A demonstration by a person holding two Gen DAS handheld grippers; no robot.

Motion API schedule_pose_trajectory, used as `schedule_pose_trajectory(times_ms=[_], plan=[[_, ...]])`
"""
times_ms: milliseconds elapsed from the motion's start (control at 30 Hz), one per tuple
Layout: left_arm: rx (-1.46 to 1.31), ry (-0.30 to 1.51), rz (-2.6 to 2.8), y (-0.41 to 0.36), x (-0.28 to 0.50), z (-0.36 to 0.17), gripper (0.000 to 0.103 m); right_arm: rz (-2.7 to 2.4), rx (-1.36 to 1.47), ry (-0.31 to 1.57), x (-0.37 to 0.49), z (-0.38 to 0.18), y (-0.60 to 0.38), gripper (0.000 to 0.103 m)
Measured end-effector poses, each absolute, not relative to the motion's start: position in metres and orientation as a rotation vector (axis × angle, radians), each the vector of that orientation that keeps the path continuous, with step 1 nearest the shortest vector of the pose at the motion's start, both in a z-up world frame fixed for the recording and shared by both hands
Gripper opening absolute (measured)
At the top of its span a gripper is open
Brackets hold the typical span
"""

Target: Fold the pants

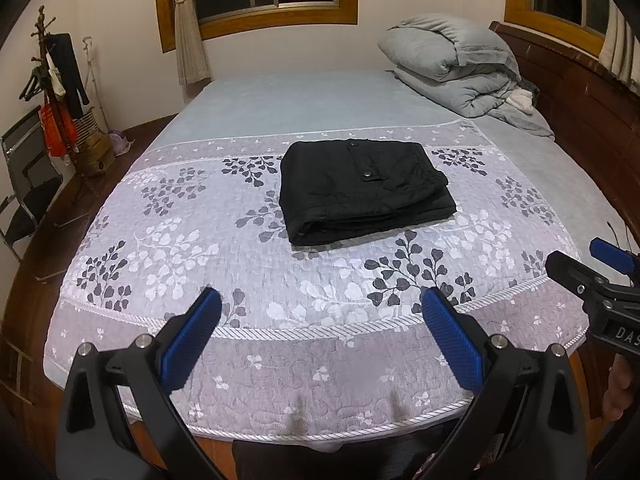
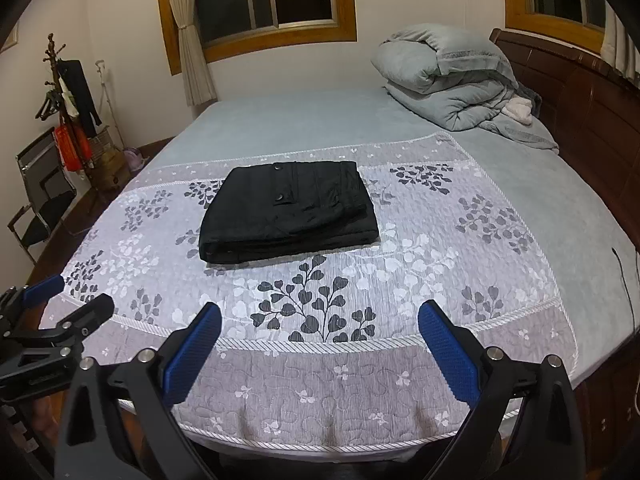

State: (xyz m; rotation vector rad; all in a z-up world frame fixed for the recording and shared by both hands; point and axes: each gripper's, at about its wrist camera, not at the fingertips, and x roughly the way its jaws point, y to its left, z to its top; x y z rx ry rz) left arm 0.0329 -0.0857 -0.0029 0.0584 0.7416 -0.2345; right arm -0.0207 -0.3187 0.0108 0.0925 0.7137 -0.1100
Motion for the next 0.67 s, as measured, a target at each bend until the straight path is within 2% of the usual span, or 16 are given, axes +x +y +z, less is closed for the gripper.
schedule_pose_trajectory(times_ms=[667], plan=[[0.052,0.77,-0.23,-0.0872,0.0348,-0.0084,0.1,-0.11,0.098,0.722,-0.0186,0.0042,-0.3198,0.099]])
